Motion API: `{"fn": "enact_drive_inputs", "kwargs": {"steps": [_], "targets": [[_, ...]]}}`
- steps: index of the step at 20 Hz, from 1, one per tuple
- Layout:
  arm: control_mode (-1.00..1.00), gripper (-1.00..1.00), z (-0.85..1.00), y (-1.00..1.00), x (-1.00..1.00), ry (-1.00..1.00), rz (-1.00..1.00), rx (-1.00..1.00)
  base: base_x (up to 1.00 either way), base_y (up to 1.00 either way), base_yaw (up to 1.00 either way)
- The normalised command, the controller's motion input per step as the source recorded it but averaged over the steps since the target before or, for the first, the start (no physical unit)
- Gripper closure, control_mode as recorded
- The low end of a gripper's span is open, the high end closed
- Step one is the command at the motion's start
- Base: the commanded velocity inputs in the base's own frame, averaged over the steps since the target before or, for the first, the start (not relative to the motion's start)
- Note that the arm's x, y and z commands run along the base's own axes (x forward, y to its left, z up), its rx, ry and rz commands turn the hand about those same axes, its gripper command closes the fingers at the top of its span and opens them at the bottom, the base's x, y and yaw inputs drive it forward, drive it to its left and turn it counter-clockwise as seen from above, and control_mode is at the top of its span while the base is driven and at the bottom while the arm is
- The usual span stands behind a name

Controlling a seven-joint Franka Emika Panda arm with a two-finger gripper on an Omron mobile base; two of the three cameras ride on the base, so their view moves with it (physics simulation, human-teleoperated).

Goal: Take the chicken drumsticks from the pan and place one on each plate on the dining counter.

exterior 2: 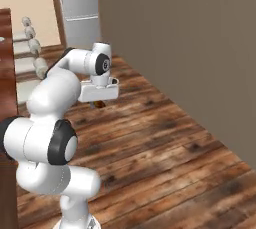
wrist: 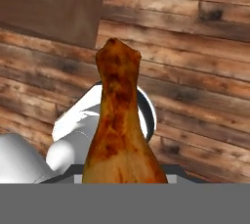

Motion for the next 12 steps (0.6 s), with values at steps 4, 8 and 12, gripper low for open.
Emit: {"fn": "enact_drive_inputs", "kwargs": {"steps": [4,8,12], "targets": [[1.0,1.0,0.0,0.0,0.0,0.0,0.0,0.0,0.85,-0.17,0.56],[1.0,1.0,0.0,0.0,0.0,0.0,0.0,0.0,0.87,-0.27,0.43],[1.0,1.0,0.0,0.0,0.0,0.0,0.0,0.0,0.76,-0.43,0.31]]}}
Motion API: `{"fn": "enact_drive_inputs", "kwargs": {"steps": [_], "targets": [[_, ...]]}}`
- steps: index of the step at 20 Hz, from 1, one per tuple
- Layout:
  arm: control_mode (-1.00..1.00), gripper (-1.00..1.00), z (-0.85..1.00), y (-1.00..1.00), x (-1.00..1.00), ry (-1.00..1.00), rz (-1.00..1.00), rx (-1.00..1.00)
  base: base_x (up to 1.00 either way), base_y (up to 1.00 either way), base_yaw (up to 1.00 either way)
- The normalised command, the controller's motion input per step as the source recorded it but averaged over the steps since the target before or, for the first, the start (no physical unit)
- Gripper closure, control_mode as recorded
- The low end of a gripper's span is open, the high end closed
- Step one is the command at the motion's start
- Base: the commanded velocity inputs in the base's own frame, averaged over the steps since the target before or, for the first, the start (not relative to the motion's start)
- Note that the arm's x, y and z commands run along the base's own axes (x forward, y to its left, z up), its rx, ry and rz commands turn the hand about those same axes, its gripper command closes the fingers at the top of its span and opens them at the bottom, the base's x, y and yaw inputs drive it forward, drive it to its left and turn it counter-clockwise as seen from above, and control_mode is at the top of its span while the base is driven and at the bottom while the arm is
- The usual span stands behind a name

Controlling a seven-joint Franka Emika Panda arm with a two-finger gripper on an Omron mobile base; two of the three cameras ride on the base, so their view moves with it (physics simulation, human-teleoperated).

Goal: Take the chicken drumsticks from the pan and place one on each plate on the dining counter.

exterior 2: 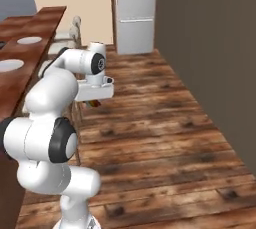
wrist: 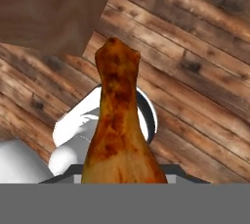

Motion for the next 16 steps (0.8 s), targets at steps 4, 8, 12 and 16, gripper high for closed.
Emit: {"fn": "enact_drive_inputs", "kwargs": {"steps": [4,8,12,16], "targets": [[1.0,1.0,0.0,0.0,0.0,0.0,0.0,0.0,0.57,-0.53,0.3],[1.0,1.0,0.0,0.0,0.0,0.0,0.0,0.0,0.41,-0.34,0.64],[1.0,1.0,0.0,0.0,0.0,0.0,0.0,0.0,0.4,-0.27,0.72],[1.0,1.0,0.0,0.0,0.0,0.0,0.0,0.0,0.56,-0.36,0.57]]}}
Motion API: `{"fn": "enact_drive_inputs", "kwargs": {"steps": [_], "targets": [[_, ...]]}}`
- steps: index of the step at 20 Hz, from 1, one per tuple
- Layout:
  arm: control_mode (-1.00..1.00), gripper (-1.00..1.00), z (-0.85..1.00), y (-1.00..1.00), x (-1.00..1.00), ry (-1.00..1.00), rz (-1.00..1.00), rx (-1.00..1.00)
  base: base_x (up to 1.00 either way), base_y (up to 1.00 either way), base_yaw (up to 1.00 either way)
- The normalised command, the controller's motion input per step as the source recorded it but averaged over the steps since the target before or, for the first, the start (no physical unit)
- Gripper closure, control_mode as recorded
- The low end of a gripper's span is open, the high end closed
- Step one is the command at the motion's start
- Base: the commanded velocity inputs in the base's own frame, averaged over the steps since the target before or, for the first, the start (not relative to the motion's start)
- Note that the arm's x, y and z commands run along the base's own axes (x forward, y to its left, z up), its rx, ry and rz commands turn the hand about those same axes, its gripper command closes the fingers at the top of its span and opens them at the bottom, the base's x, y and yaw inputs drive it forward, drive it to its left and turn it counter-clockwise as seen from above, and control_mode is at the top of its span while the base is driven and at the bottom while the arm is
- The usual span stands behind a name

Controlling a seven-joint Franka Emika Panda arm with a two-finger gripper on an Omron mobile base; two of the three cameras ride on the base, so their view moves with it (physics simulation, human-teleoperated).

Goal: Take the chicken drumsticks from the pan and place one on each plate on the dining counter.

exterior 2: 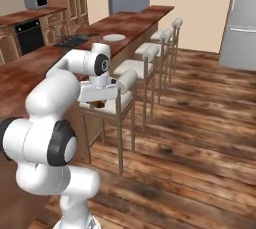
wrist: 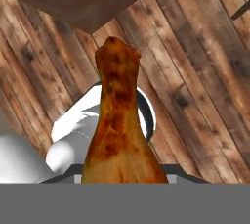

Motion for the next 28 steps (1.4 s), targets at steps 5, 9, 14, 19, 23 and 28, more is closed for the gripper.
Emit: {"fn": "enact_drive_inputs", "kwargs": {"steps": [5,9,14,19,23,28], "targets": [[1.0,1.0,0.0,0.0,0.0,0.0,0.0,0.0,0.78,-0.46,0.3],[1.0,1.0,0.0,0.0,0.0,0.0,0.0,0.0,0.92,-0.34,0.27],[1.0,1.0,0.0,0.0,0.0,0.0,0.0,0.0,0.91,-0.12,0.29],[1.0,1.0,0.0,0.0,0.0,0.0,0.0,0.0,0.62,-0.01,0.43],[1.0,1.0,0.0,0.0,0.0,0.0,0.0,0.0,0.64,0.0,0.33],[1.0,1.0,0.0,0.0,0.0,0.0,0.0,0.0,0.53,0.03,0.24]]}}
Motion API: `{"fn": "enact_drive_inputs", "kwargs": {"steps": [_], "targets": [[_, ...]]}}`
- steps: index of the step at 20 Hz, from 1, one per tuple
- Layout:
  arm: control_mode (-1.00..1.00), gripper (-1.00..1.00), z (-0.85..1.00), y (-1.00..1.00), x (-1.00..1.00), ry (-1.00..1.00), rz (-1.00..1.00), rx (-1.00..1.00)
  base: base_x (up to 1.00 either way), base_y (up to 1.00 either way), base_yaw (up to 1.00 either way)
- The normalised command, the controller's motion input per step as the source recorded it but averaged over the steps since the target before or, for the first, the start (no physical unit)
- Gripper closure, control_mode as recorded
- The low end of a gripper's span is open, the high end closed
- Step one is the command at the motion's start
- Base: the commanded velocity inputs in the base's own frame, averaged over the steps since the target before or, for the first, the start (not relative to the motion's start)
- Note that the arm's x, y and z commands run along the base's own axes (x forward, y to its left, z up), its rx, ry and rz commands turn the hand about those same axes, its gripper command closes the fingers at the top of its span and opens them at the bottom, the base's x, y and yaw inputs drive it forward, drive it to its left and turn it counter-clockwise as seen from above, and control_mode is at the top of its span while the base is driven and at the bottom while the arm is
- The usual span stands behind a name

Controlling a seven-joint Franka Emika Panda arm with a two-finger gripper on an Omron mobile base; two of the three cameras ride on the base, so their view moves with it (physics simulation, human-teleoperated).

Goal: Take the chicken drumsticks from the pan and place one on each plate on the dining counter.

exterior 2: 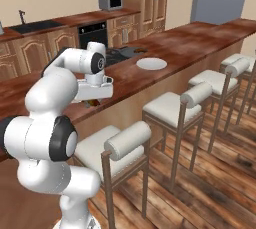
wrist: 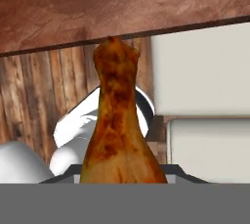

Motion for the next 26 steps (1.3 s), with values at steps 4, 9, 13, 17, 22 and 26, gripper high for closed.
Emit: {"fn": "enact_drive_inputs", "kwargs": {"steps": [4,9,13,17,22,26], "targets": [[1.0,1.0,0.0,0.0,0.0,0.0,0.0,0.0,0.09,0.0,0.0],[1.0,1.0,0.0,0.0,0.0,0.0,0.0,0.0,0.0,0.0,0.0],[1.0,1.0,0.0,0.0,0.0,0.0,0.0,0.0,0.0,0.0,0.0],[1.0,1.0,0.0,0.0,0.0,0.0,0.0,0.0,0.01,0.0,0.0],[-1.0,1.0,-0.05,0.26,0.48,0.0,-0.08,0.0,0.0,0.0,0.0],[-1.0,1.0,-0.02,0.51,0.76,0.0,-0.06,0.0,0.0,0.0,0.0]]}}
